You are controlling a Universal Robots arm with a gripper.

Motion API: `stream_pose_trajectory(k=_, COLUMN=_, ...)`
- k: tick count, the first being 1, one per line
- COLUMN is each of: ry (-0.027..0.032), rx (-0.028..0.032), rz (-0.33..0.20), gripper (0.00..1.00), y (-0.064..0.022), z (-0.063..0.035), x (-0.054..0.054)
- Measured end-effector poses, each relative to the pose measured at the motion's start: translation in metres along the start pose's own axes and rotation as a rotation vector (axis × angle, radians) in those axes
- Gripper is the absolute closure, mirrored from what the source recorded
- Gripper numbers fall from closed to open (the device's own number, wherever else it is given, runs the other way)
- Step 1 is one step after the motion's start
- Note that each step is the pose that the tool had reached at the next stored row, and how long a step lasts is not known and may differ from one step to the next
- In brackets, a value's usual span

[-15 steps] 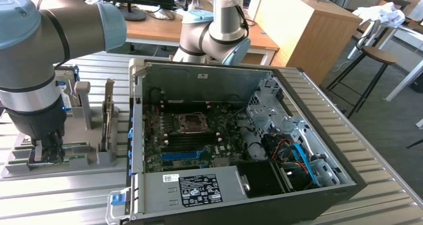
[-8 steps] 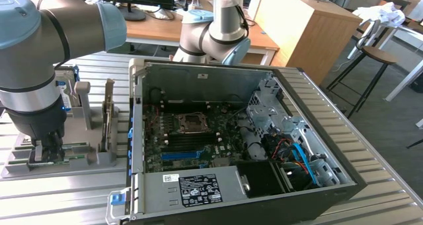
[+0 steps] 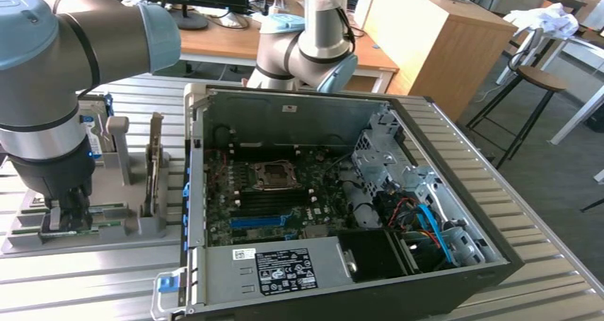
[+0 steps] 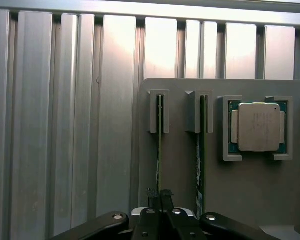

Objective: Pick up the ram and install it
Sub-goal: 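Pick up the ram and move it above insertion slot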

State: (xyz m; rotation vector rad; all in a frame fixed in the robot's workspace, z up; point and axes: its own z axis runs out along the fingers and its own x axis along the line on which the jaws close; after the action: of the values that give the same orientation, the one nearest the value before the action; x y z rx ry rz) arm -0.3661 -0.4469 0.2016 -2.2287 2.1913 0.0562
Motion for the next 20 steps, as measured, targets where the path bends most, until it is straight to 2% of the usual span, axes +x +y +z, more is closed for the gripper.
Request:
stream_pose_trajectory(k=14, ry=0.0003, rx=-0.0001, rz=0.000, gripper=0.89, y=-0.0001, z=0.0000, x=-0.0018)
stream_pose_trajectory(k=20, ry=0.0007, rx=-0.0010, rz=0.000, gripper=0.89, y=-0.0005, z=-0.0043, x=-0.0020)
